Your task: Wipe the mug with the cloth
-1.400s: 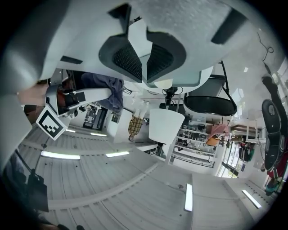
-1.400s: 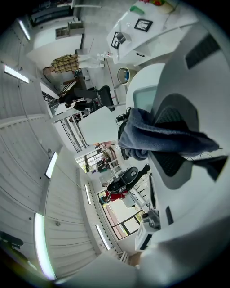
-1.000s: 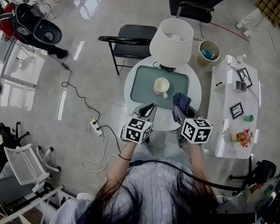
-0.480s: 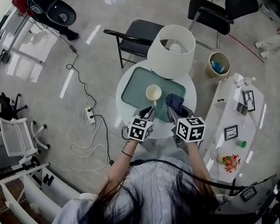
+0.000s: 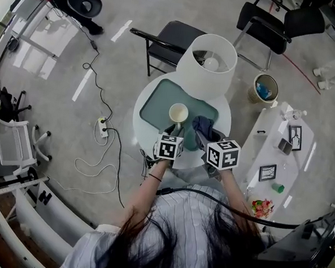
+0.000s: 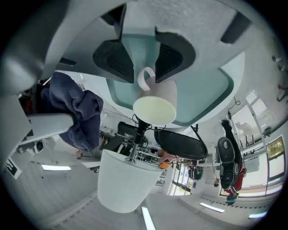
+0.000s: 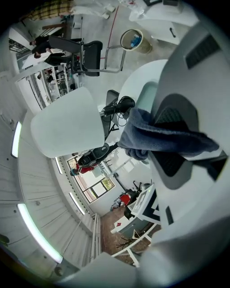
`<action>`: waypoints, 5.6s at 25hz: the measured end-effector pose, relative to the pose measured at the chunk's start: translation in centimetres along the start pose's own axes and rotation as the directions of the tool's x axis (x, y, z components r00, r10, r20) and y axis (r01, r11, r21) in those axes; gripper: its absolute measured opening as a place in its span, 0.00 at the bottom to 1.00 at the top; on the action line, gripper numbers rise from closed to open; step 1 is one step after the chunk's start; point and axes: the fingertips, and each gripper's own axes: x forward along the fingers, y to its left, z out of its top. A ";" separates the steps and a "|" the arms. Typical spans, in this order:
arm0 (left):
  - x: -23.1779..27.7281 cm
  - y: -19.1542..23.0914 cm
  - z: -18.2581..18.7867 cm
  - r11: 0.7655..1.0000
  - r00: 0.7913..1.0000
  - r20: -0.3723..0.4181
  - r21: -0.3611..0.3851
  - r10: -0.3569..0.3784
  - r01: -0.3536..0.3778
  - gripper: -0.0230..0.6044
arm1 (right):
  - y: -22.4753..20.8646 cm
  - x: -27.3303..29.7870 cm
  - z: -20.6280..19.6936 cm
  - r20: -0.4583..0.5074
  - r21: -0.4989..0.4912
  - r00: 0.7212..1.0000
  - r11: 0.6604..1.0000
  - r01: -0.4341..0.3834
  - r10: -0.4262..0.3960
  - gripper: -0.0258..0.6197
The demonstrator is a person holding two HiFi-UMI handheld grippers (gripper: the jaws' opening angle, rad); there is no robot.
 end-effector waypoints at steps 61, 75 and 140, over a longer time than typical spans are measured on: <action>-4.6 3.6 -7.0 0.388 0.779 -0.622 0.702 -0.072 0.597 0.13 | 0.3 8.5 -8.0 -0.374 -0.161 0.916 0.963 -0.218 0.145 0.21; -6.3 2.0 -3.5 0.754 0.958 -0.284 0.622 -0.036 0.212 0.15 | -0.3 8.7 -7.8 -0.350 -0.132 0.927 0.973 -0.190 0.134 0.21; -2.1 0.4 -4.4 0.030 0.811 -0.561 0.825 0.165 0.564 0.11 | -2.9 8.1 -6.0 -0.302 -0.104 0.948 0.986 -0.133 0.096 0.21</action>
